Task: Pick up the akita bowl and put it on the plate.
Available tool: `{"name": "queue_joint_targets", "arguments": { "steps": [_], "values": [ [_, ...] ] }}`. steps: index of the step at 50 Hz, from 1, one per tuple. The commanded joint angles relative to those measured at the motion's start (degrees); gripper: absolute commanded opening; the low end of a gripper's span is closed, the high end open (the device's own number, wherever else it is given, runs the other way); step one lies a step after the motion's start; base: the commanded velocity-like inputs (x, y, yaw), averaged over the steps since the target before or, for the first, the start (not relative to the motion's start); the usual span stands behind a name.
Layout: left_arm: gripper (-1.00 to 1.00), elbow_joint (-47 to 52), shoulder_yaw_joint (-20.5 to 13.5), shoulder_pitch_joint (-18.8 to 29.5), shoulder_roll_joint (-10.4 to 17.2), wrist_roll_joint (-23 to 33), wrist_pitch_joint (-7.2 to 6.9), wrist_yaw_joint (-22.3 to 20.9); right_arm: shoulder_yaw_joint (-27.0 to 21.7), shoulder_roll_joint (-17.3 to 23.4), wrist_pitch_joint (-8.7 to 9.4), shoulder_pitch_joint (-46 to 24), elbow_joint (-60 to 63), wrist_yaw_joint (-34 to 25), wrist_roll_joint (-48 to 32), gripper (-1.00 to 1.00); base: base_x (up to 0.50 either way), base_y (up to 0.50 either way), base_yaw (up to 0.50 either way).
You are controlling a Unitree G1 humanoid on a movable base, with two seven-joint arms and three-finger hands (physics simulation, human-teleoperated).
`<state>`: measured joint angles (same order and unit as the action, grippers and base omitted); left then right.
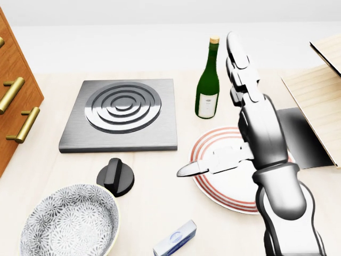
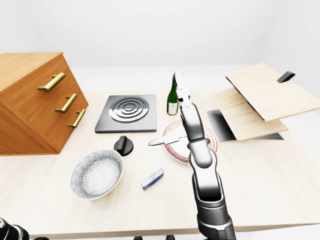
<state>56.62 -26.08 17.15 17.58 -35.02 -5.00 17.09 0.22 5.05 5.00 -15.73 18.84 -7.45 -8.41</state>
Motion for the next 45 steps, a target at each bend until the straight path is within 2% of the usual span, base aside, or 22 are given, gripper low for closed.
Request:
{"name": "queue_joint_targets", "arguments": {
  "steps": [1,5,10,11,14,18,19,20,21,22,23,28,31,36,45],
  "values": [
    [1.00,0.3,-0.3,-0.1,0.2,-0.7,0.00,0.5,3.5,3.5,0.00,-2.4,-2.1,-7.7,-16.3,1.00,0.00,0.00,0.00],
    [1.00,0.3,-0.2,0.1,0.2,-0.6,0.00,0.7,3.7,3.6,0.00,-1.9,-3.6,-12.0,-28.0,1.00,0.00,0.00,0.00],
    [1.00,0.0,-0.2,-0.3,0.2,-0.4,0.00,0.2,1.9,2.8,0.00,-2.5,-6.6,-16.3,-36.4,1.00,0.00,0.00,0.00],
    [1.00,0.0,0.0,-0.2,0.2,-0.2,0.00,0.3,2.1,4.2,0.00,-2.8,-7.5,-16.1,-39.4,1.00,0.00,0.00,0.00],
    [1.00,0.0,0.4,-0.2,0.1,0.1,0.00,0.2,1.5,5.0,0.00,-2.8,-8.4,-17.1,-45.5,1.00,0.00,0.00,0.00],
    [1.00,-0.3,0.4,-0.4,-0.1,1.0,0.00,-0.6,0.2,4.5,0.00,-3.2,-8.4,-19.3,-50.2,1.00,0.00,0.00,0.00],
    [1.00,0.2,0.1,-0.2,-0.2,0.5,0.00,-0.3,0.8,6.6,-2.65,-3.3,-8.8,-18.3,-53.8,1.00,0.00,0.00,0.00],
    [1.00,0.1,0.1,-0.2,-0.2,0.6,0.00,-0.3,0.5,6.7,-5.01,-3.2,-8.8,-18.1,-55.1,1.00,0.00,0.00,0.00],
    [1.00,0.1,0.1,-0.2,-0.2,0.6,0.00,-0.3,-0.1,6.2,-5.70,-3.2,-8.8,-18.3,-55.5,1.00,0.00,0.00,0.00],
    [1.00,0.0,0.3,-0.3,-0.2,0.8,0.00,-0.4,0.6,7.6,-9.44,-2.5,-8.4,-18.3,-58.6,1.00,0.00,0.00,0.00],
    [1.00,-0.3,1.0,-0.8,0.0,1.9,0.00,-0.8,0.3,8.1,-10.00,-2.8,-8.3,-18.1,-60.6,1.00,0.00,0.00,0.00],
    [1.00,0.1,0.6,-0.5,-0.5,2.4,0.00,-1.5,-2.3,6.5,-10.00,-3.9,-7.5,-19.8,-62.2,1.00,0.00,0.00,0.00],
    [1.00,0.1,0.7,-0.7,-0.6,2.8,0.00,-1.9,-2.1,7.5,-10.00,-3.3,-8.1,-18.5,-64.5,1.00,0.00,0.00,0.00],
    [1.00,0.6,-0.2,0.2,-1.0,1.7,0.00,-1.3,-2.4,6.8,-10.00,-3.6,-7.7,-18.8,-65.5,1.00,0.00,0.00,0.00],
    [1.00,0.0,0.6,-0.6,-0.8,2.2,0.00,-1.6,-2.2,7.4,-10.00,-5.5,-8.1,-18.5,-67.9,1.00,0.00,0.00,0.00]
  ]
}}
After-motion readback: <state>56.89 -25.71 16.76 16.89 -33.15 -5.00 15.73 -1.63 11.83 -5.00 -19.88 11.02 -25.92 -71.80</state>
